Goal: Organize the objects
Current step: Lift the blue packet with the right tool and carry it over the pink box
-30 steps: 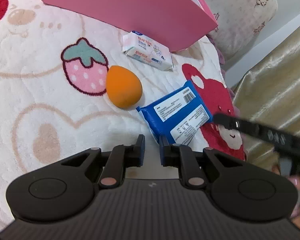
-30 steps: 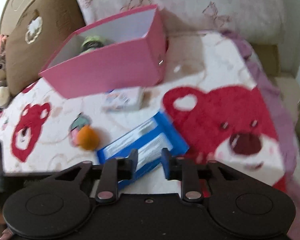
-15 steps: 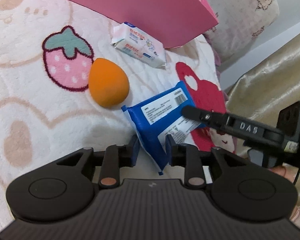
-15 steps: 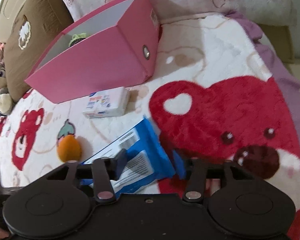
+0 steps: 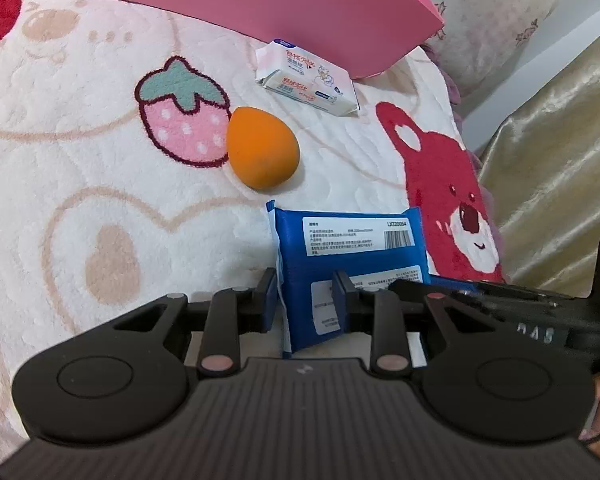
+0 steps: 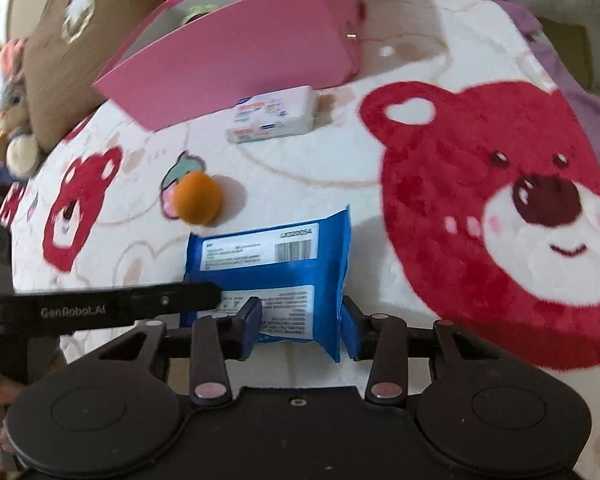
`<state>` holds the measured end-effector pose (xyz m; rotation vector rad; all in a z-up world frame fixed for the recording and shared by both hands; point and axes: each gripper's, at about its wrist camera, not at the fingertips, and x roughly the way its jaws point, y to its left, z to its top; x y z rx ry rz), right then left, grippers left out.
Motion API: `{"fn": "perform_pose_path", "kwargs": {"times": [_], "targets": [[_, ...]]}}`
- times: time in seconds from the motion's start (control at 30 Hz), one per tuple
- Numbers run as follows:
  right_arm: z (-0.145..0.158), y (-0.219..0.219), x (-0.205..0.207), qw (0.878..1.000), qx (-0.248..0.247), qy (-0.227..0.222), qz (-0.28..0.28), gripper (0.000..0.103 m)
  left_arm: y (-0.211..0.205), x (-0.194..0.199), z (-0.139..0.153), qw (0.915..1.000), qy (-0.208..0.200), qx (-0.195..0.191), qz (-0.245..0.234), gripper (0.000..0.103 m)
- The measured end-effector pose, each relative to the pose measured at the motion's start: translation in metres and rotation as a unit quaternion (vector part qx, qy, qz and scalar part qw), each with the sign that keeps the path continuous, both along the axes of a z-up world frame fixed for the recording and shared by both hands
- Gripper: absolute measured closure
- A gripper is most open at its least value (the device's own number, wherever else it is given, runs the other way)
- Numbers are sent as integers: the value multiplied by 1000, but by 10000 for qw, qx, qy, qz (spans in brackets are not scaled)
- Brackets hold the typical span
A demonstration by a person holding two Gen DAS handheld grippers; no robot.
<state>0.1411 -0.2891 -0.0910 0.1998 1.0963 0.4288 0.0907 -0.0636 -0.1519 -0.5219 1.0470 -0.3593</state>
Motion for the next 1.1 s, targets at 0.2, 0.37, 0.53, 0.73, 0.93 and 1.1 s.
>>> {"fn": "perform_pose_path", "kwargs": {"times": [0.2, 0.37, 0.53, 0.73, 0.93, 1.1], "targets": [[-4, 4, -3, 9998, -9, -162, 64, 69, 3, -2, -6, 9996, 21, -244, 136, 76], [4, 18, -12, 9988, -342, -337, 12, 72, -4, -4, -1, 9999, -38, -80, 98, 76], [10, 24, -17, 9984, -443, -347, -59, 71, -12, -10, 11, 9995, -152, 279, -6, 76], [27, 33, -31, 9981, -515, -326, -43, 68, -6, -16, 29, 9994, -104, 281, -177, 76], [46, 43, -45, 9984, -502, -212, -173, 64, -1, -26, 54, 9975, -242, 462, -481, 76], [62, 53, -57, 9988, -467, -94, -147, 63, 12, -35, 73, 9971, -135, 486, -579, 76]]}}
